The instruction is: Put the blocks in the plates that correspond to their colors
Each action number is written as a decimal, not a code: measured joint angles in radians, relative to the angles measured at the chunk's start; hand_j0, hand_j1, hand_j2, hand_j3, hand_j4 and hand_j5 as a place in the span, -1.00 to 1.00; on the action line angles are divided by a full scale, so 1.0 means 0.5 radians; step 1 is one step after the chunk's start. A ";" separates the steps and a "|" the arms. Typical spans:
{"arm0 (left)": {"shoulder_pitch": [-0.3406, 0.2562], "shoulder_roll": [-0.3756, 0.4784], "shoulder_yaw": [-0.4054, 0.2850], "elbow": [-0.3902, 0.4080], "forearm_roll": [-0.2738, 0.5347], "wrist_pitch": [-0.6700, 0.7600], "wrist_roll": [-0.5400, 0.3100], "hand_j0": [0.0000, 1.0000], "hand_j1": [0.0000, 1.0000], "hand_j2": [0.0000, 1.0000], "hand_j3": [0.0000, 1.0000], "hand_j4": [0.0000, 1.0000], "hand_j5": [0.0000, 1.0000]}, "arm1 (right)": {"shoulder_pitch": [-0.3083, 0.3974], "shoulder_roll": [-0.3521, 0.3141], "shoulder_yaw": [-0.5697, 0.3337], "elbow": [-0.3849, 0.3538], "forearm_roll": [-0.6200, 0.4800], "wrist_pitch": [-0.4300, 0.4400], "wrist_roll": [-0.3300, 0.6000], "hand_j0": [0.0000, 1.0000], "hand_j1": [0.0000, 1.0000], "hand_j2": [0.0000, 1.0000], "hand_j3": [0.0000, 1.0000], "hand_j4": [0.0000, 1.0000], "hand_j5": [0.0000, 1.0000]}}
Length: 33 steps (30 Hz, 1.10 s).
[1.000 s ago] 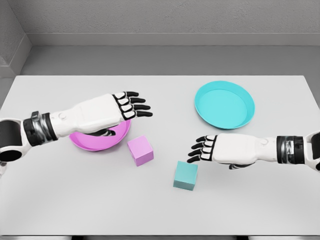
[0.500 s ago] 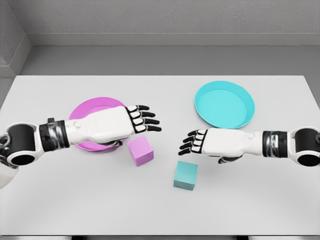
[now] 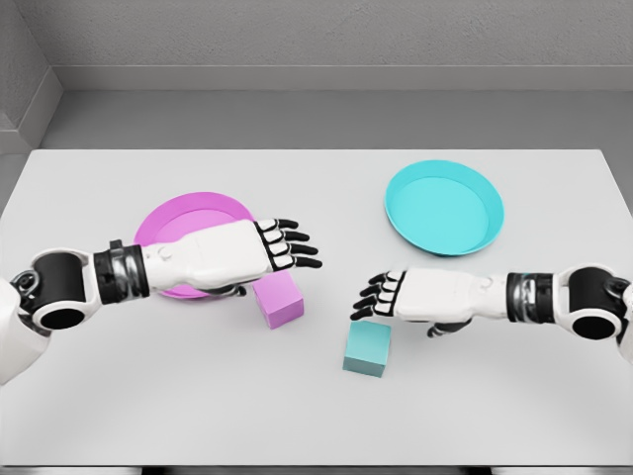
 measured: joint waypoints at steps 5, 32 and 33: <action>-0.025 -0.027 -0.044 0.062 -0.001 0.000 -0.002 1.00 1.00 1.00 1.00 1.00 1.00 | 0.009 0.072 0.010 0.054 0.031 0.000 0.000 1.00 1.00 1.00 1.00 1.00 1.00; -0.037 -0.106 -0.135 0.297 -0.003 0.000 -0.002 1.00 1.00 1.00 1.00 1.00 1.00 | 0.083 0.241 0.016 0.076 0.106 0.000 0.067 1.00 1.00 1.00 1.00 1.00 1.00; -0.037 -0.110 -0.138 0.302 -0.003 0.000 -0.002 1.00 1.00 1.00 1.00 1.00 1.00 | 0.083 0.239 0.017 0.075 0.107 0.000 0.070 1.00 1.00 1.00 1.00 1.00 1.00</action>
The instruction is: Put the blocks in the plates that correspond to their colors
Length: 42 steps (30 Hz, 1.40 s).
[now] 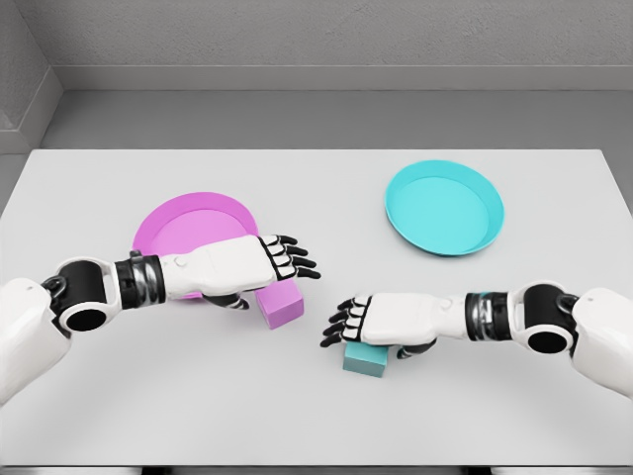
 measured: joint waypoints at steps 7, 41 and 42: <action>-0.046 -0.034 -0.041 0.056 -0.002 0.000 0.000 1.00 1.00 1.00 1.00 1.00 1.00 | 0.006 -0.006 0.004 -0.020 0.003 0.000 0.008 1.00 1.00 1.00 1.00 1.00 1.00; -0.117 -0.125 -0.139 0.280 0.001 0.000 0.000 1.00 1.00 1.00 1.00 1.00 1.00 | 0.028 0.003 0.020 -0.029 0.026 0.009 0.082 0.25 0.25 0.25 0.25 0.25 0.25; -0.117 -0.129 -0.140 0.287 0.001 0.000 0.000 1.00 1.00 1.00 1.00 1.00 1.00 | 0.028 0.002 0.019 -0.029 0.026 0.009 0.081 0.25 0.25 0.25 0.25 0.25 0.25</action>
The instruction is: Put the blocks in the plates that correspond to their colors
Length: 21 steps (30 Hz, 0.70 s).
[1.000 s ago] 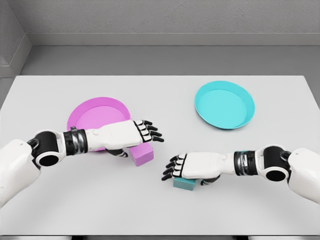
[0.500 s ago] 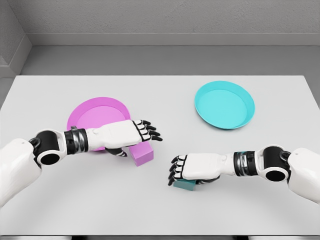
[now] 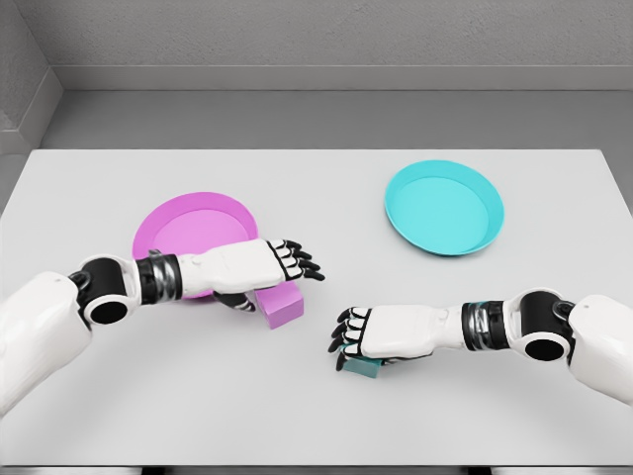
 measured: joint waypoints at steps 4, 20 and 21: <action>0.000 -0.010 -0.002 0.016 0.000 0.000 0.000 1.00 1.00 1.00 1.00 1.00 1.00 | -0.006 -0.013 -0.011 0.000 0.001 -0.003 -0.004 0.25 0.25 0.25 0.25 0.25 0.25; -0.031 -0.052 -0.026 0.120 0.001 0.000 0.000 1.00 1.00 1.00 1.00 1.00 1.00 | -0.025 -0.154 -0.156 0.000 0.021 -0.010 0.006 0.25 0.25 0.25 0.25 0.25 0.25; -0.031 -0.055 -0.029 0.126 0.001 0.000 0.000 1.00 1.00 1.00 1.00 1.00 1.00 | -0.034 -0.161 -0.164 0.001 0.020 -0.010 0.007 0.25 0.25 0.25 0.25 0.25 0.25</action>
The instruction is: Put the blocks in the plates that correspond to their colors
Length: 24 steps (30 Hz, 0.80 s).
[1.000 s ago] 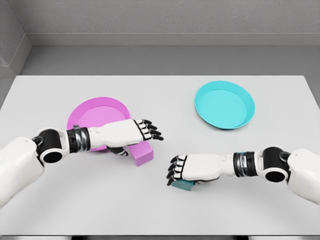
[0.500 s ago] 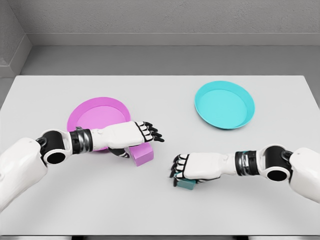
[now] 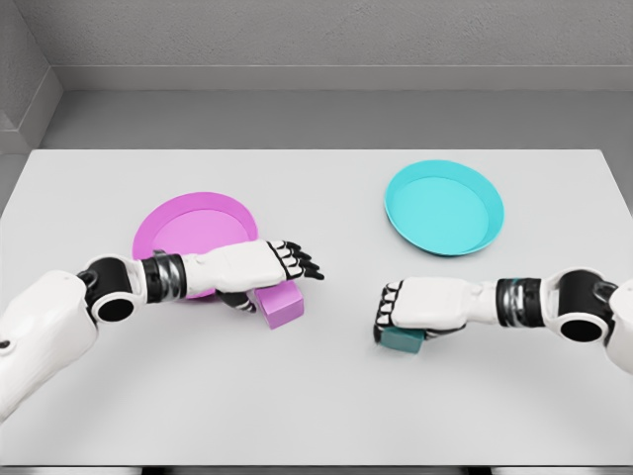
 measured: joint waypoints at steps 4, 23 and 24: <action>-0.012 -0.007 -0.004 0.025 0.001 0.000 0.000 1.00 1.00 1.00 1.00 1.00 1.00 | -0.022 -0.009 -0.029 0.007 -0.001 0.000 -0.001 0.25 0.25 0.25 0.25 0.25 0.25; -0.028 -0.060 -0.041 0.104 0.001 0.000 0.000 0.63 0.63 0.63 0.63 0.63 0.63 | -0.175 0.007 -0.130 0.179 -0.007 0.000 -0.005 0.25 0.25 0.25 0.25 0.25 0.25; -0.031 -0.061 -0.042 0.104 0.001 0.000 0.000 0.54 0.54 0.54 0.54 0.54 0.54 | -0.184 0.008 -0.132 0.188 -0.008 0.000 -0.006 0.25 0.25 0.25 0.25 0.25 0.25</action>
